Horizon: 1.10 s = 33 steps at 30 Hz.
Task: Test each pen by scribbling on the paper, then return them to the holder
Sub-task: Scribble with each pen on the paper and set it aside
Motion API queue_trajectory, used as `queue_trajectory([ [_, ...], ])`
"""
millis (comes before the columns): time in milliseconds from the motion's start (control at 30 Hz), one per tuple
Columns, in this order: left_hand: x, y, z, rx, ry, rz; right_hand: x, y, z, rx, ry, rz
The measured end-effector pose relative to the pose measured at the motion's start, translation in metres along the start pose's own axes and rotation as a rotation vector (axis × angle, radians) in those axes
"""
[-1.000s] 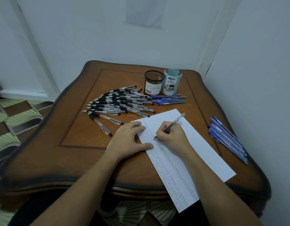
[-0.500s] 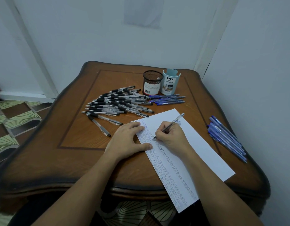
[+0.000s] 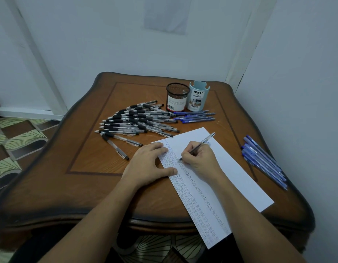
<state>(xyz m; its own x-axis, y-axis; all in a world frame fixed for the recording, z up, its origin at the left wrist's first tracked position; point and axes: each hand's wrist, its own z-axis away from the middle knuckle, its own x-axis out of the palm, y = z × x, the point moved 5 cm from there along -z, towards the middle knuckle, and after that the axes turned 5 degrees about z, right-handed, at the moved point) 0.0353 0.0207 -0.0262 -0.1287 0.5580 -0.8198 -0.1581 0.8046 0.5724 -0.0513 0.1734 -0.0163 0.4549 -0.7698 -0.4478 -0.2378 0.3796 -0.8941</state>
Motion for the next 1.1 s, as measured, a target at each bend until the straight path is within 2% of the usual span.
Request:
queue_trajectory([
  [133, -0.001, 0.001, 0.001, 0.005, -0.001, 0.001, -0.005, 0.002, -0.003, 0.064, 0.017, -0.385],
  [233, -0.001, 0.001, 0.001, 0.001, -0.005, 0.004, -0.014, 0.002, -0.006, 0.02, 0.083, -0.512],
  [300, -0.001, 0.002, 0.002, 0.0, -0.014, 0.002, -0.026, 0.006, -0.007, -0.004, 0.196, -0.341],
  [367, -0.001, 0.002, 0.002, 0.002, -0.018, 0.004, -0.044, 0.009, -0.006, -0.092, 0.281, 0.027],
  [433, -0.002, 0.002, 0.002, 0.001, -0.021, 0.001, -0.052, 0.015, -0.006, -0.156, 0.257, 0.302],
  [467, -0.001, 0.002, 0.002, 0.0, -0.022, -0.002, -0.053, 0.02, -0.007, -0.14, 0.224, 0.339],
  [667, 0.0, 0.001, 0.002, 0.009, -0.023, -0.016, -0.043, 0.018, -0.01, -0.123, 0.166, 0.336],
  [900, 0.002, -0.002, 0.002, 0.072, 0.045, 0.029, -0.006, -0.011, 0.005, -0.224, 0.009, 0.061],
  [1100, -0.004, -0.001, 0.005, 0.126, 0.142, 0.164, 0.004, -0.01, 0.009, -0.127, 0.014, -0.049],
])
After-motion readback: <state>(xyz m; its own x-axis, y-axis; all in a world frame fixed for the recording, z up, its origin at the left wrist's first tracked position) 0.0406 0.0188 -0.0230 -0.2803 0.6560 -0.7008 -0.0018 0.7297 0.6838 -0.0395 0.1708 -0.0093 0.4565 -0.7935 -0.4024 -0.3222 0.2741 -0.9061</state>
